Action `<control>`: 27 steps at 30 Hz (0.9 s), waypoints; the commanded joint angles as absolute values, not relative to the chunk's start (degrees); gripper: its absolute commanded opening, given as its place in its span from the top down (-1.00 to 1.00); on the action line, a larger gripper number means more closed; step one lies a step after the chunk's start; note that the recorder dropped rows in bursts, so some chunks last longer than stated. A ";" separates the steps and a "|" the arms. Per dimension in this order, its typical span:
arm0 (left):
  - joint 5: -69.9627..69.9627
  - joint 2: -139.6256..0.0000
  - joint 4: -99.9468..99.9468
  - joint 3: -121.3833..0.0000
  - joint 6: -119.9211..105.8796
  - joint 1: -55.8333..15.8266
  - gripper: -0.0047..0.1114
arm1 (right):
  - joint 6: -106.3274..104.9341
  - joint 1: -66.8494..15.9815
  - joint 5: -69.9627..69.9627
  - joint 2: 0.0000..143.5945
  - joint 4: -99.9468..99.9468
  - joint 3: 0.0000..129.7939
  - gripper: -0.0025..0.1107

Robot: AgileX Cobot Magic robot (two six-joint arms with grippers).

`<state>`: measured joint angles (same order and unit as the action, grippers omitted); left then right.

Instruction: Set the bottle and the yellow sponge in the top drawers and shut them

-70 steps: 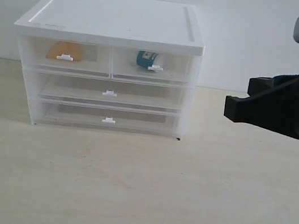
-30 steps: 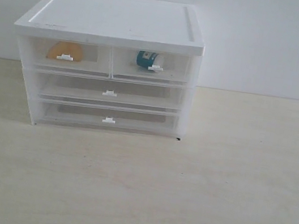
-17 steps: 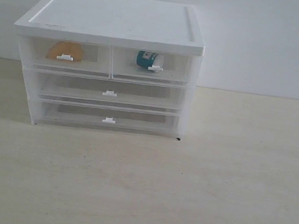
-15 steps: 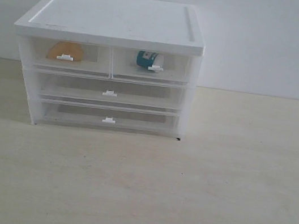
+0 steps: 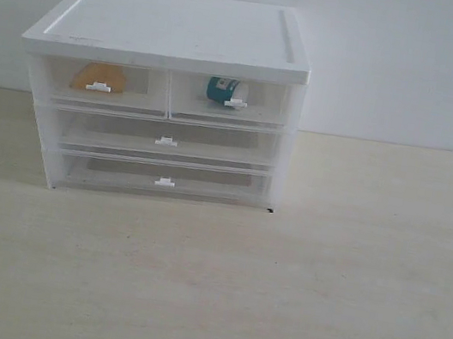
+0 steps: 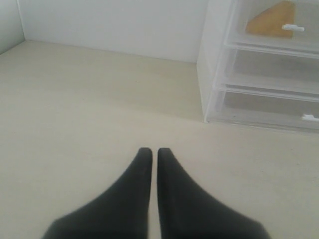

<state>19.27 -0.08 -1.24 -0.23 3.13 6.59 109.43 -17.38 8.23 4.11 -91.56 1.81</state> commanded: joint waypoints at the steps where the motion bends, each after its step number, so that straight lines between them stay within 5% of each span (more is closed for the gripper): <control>1: 19.35 0.00 -1.01 0.00 2.83 6.22 0.85 | 109.56 -17.11 6.26 4.05 -87.98 1.36 0.96; 10: 19.35 0.00 -1.01 0.00 2.83 6.22 0.85 | 62.95 -17.11 5.08 4.05 -46.93 1.36 0.96; 20: 19.35 0.00 -1.01 0.00 2.83 6.22 0.85 | 52.55 -17.11 0.63 4.05 -43.76 0.00 0.96; 27: 19.35 0.00 -1.01 0.00 2.83 6.22 0.85 | 53.43 -17.11 -22.04 4.05 -36.30 0.00 0.96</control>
<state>19.36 -0.08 -1.24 -0.23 2.99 6.59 52.90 -17.28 -17.07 4.11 -38.74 0.22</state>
